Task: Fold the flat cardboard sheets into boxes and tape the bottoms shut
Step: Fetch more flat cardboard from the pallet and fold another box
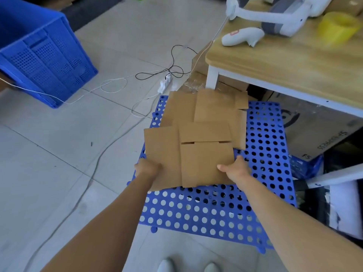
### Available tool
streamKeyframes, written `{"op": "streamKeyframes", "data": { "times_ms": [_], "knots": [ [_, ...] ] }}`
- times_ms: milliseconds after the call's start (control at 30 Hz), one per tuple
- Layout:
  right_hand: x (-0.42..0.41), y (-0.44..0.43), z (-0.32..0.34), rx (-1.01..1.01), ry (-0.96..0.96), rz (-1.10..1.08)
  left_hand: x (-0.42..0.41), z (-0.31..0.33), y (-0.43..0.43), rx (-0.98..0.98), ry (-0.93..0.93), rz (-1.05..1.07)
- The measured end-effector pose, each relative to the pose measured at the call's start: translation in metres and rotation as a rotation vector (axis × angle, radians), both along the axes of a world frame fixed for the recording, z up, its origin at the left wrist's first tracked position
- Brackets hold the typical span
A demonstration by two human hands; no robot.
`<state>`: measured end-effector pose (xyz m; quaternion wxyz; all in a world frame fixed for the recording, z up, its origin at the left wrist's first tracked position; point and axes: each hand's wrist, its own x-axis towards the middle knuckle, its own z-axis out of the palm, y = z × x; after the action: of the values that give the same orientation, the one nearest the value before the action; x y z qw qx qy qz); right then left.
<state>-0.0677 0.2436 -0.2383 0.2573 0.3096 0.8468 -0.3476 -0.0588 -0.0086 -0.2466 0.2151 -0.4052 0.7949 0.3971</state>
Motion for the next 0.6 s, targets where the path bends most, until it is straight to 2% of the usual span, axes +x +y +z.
{"op": "streamKeyframes", "data": {
  "times_ms": [100, 233, 400, 600],
  "knots": [
    [-0.001, 0.001, -0.004, -0.091, -0.009, -0.061, 0.0, -0.002, 0.001, 0.056, -0.016, 0.13],
    [-0.004, 0.0, -0.001, -0.269, -0.02, -0.16, -0.005, 0.009, 0.003, 0.048, -0.028, 0.125],
    [-0.007, 0.007, 0.029, -0.394, -0.017, -0.231, -0.012, 0.046, 0.003, 0.215, 0.163, 0.151],
    [-0.012, 0.027, 0.11, -0.443, 0.156, -0.314, -0.017, 0.121, 0.016, 0.273, 0.294, 0.128]
  ]
}}
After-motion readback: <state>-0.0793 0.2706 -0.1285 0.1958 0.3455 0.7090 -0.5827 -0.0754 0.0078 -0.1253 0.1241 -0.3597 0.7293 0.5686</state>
